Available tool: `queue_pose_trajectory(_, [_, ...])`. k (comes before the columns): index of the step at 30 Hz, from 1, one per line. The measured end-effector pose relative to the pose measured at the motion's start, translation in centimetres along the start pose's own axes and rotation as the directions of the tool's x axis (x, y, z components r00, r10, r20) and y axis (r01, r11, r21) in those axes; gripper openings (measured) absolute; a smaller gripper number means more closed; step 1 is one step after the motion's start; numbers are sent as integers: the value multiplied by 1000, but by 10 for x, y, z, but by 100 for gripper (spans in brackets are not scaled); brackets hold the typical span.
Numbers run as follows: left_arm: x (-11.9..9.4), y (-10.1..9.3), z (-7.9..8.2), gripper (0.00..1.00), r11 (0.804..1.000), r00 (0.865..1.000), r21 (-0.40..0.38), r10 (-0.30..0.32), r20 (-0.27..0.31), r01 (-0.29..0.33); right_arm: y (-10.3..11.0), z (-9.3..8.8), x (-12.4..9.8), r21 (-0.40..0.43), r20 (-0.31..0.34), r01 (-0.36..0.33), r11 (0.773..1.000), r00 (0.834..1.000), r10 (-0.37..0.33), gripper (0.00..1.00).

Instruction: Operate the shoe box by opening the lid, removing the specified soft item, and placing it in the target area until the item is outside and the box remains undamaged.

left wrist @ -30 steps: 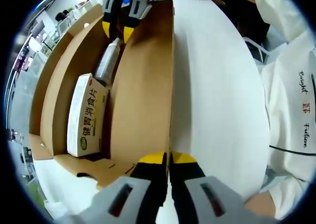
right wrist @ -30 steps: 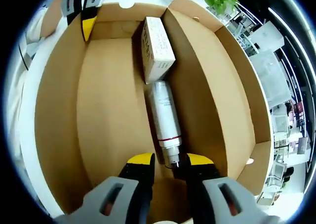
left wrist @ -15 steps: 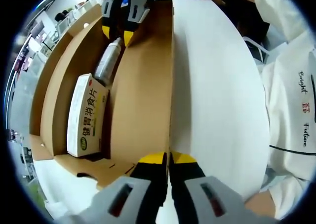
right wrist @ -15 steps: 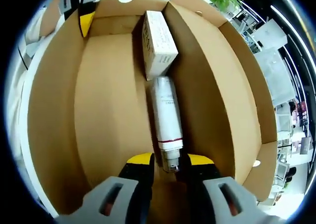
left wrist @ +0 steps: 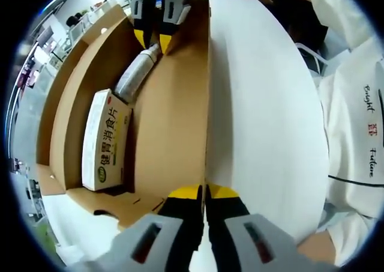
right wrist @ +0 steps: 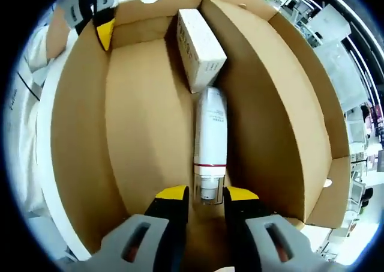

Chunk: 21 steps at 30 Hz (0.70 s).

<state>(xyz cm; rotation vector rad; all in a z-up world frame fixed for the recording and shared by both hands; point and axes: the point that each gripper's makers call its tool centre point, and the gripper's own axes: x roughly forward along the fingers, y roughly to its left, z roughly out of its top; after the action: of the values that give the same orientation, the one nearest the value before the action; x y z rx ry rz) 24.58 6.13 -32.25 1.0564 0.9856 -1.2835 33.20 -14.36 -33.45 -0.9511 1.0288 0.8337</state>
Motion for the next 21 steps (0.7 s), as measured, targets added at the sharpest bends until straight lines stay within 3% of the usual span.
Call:
queue_pose_trajectory(2, [0,0,0,2,1000,1000,1,1,-1,-1,1,0,0,10,-1,-1,1000,1000,1,24])
queue_pose_trajectory(6, [0,0,0,2,1000,1000,5,2,-2,-2,5,-9,4,-78,-83,-1,997,996,-5,24])
queue_pose_trajectory(8, [0,0,0,2,1000,1000,4,2,-3,-2,5,-9,6,-73,-84,4,997,996,-10,21])
queue_pose_trajectory(12, [-1,1,0,2,1000,1000,6,3,-3,-3,2,-8,0,-61,-80,26,998,996,-31,20])
queue_pose_trajectory(21, [-1,4,-1,2,1000,1000,6,3,-8,-3,0,-2,-18,-26,3,44,999,999,-44,19])
